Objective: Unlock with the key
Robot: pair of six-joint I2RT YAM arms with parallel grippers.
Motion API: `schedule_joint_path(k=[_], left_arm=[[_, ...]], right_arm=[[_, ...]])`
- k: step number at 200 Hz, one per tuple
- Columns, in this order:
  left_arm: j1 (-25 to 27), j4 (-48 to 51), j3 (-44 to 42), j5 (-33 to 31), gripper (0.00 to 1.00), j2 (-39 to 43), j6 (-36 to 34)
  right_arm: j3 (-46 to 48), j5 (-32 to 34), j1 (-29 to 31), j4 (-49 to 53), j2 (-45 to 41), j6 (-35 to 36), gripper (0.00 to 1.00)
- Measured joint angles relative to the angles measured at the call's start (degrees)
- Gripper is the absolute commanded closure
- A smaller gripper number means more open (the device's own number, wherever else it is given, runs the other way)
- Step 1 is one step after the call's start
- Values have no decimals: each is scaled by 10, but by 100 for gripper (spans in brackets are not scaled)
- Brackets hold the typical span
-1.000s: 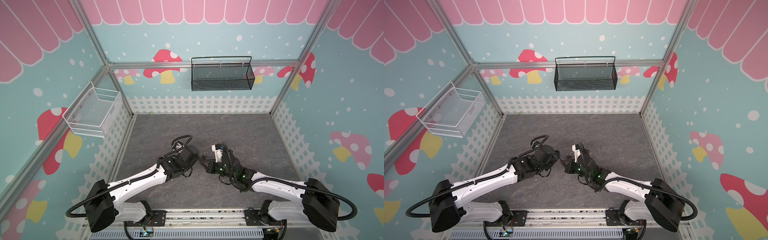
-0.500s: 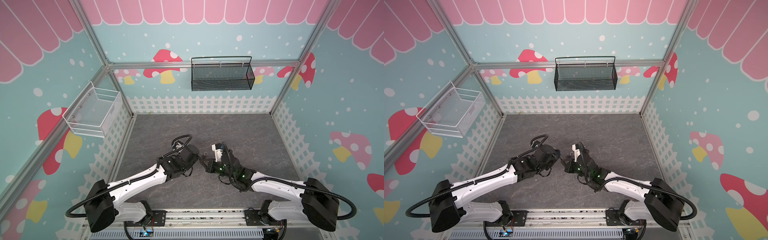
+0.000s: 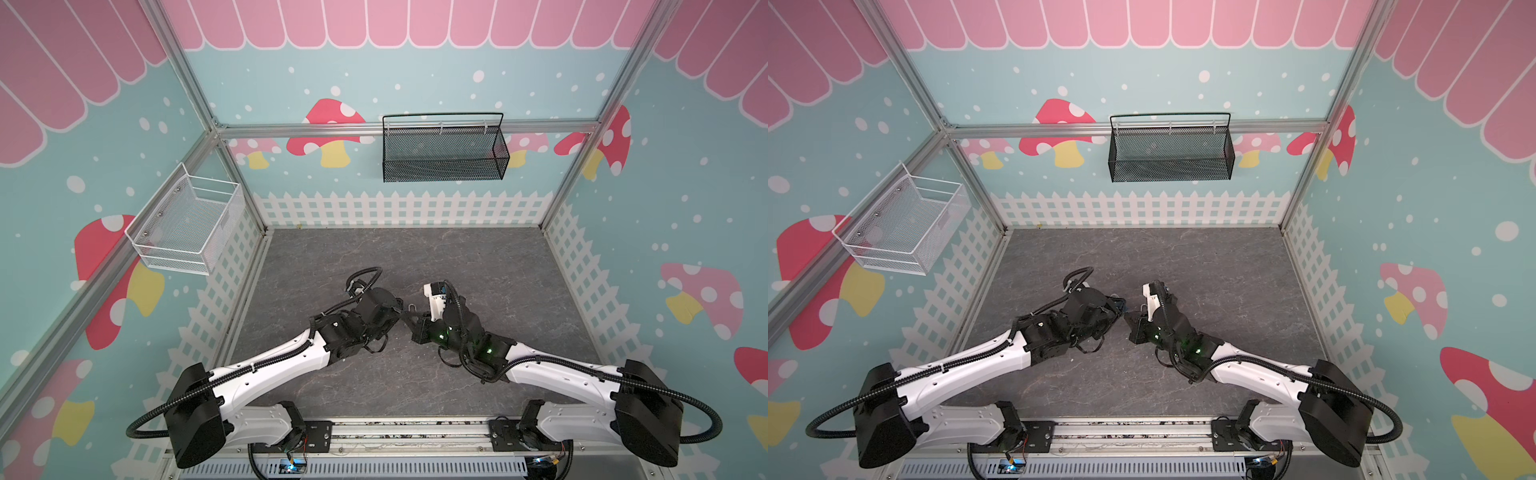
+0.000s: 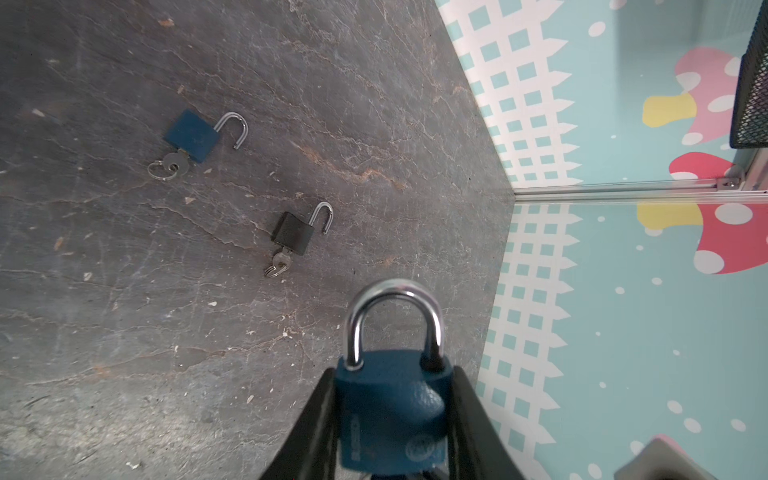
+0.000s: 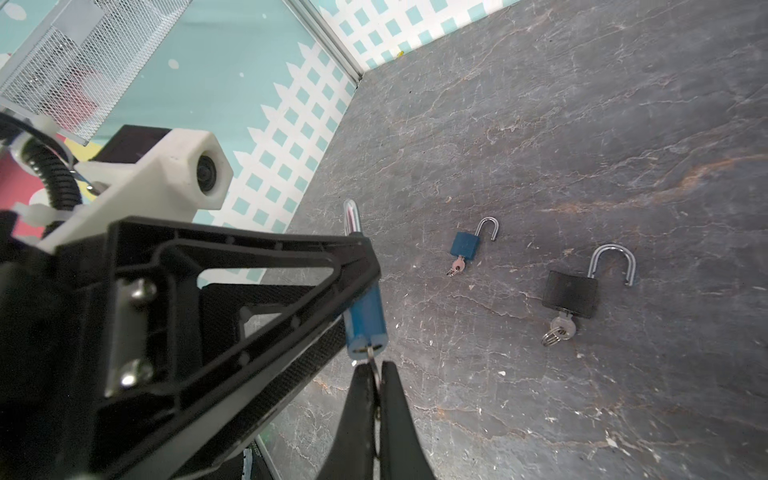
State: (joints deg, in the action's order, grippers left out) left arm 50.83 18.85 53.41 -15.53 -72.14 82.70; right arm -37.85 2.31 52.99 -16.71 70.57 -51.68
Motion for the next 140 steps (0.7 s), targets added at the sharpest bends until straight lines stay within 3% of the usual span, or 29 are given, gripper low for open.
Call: schedule_joint_path(k=[74,140], left_arm=[[7,5,5,-22,100,10,-4],[10,-31,-24,-27,100,28,0]], right_arm=[[-23,-30,-6,22,0,0,100],[-24,-95,-26,14,2,-68,100]])
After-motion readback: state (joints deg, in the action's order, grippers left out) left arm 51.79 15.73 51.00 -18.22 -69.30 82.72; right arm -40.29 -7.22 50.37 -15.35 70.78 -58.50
